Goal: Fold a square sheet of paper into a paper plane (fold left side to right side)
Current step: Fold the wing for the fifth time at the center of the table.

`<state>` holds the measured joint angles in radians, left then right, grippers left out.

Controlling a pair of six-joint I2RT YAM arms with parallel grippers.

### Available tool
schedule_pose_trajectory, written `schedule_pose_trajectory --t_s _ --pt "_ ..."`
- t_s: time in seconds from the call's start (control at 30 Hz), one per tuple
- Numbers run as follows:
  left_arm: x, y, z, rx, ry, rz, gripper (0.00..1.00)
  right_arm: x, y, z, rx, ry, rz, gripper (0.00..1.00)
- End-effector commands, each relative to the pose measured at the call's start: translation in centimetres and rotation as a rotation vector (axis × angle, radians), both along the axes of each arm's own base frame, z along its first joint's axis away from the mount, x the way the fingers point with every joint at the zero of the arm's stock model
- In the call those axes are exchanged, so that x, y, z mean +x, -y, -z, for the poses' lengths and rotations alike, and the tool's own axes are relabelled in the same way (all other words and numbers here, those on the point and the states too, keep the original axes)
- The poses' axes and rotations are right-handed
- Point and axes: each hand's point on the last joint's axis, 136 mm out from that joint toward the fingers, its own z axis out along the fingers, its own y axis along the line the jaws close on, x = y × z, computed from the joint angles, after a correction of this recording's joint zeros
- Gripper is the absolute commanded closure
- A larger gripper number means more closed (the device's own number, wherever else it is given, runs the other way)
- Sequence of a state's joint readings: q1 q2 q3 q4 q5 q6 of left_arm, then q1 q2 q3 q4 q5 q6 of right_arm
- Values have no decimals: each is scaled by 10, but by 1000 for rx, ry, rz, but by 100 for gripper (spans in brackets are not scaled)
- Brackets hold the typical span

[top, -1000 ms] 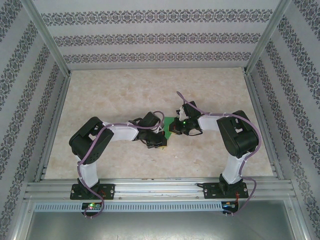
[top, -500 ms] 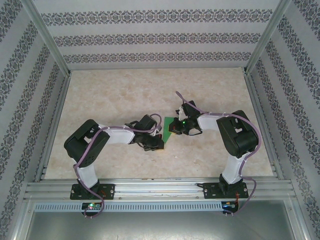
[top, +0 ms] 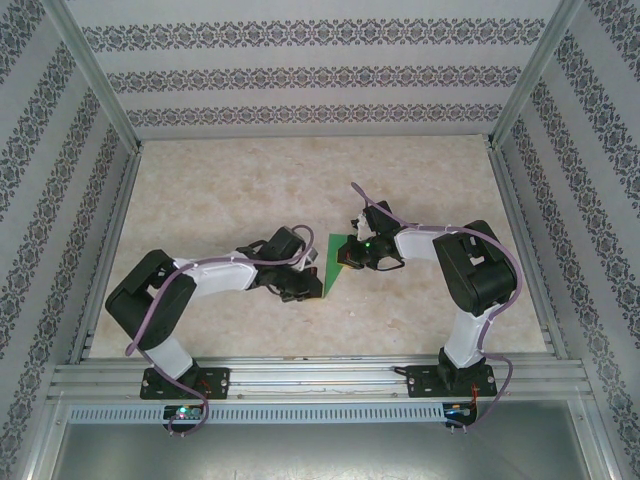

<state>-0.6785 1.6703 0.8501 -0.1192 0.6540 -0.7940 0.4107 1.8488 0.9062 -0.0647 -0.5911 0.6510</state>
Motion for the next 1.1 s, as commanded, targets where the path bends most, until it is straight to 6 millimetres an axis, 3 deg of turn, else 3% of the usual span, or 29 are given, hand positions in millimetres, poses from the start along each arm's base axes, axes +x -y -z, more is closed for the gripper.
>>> schedule_pose_trajectory --t_s 0.0,0.33,0.53,0.8,0.93,1.07 --pt "21 15 -11 -46 32 8 100 -43 37 58 -234 -183 24 100" --pt "54 14 29 42 38 -8 100 -44 34 57 -224 -182 16 100" --pt "42 -1 56 120 -10 -18 100 -35 23 43 -171 -152 10 100" --pt "29 -15 68 166 -48 -32 100 1 -2 -11 -34 -33 0 100" --pt "29 -16 69 176 -48 -32 100 16 0 -20 -8 -6 15 100" --pt "29 -16 69 174 -48 -29 100 24 5 -15 -9 -9 28 100"
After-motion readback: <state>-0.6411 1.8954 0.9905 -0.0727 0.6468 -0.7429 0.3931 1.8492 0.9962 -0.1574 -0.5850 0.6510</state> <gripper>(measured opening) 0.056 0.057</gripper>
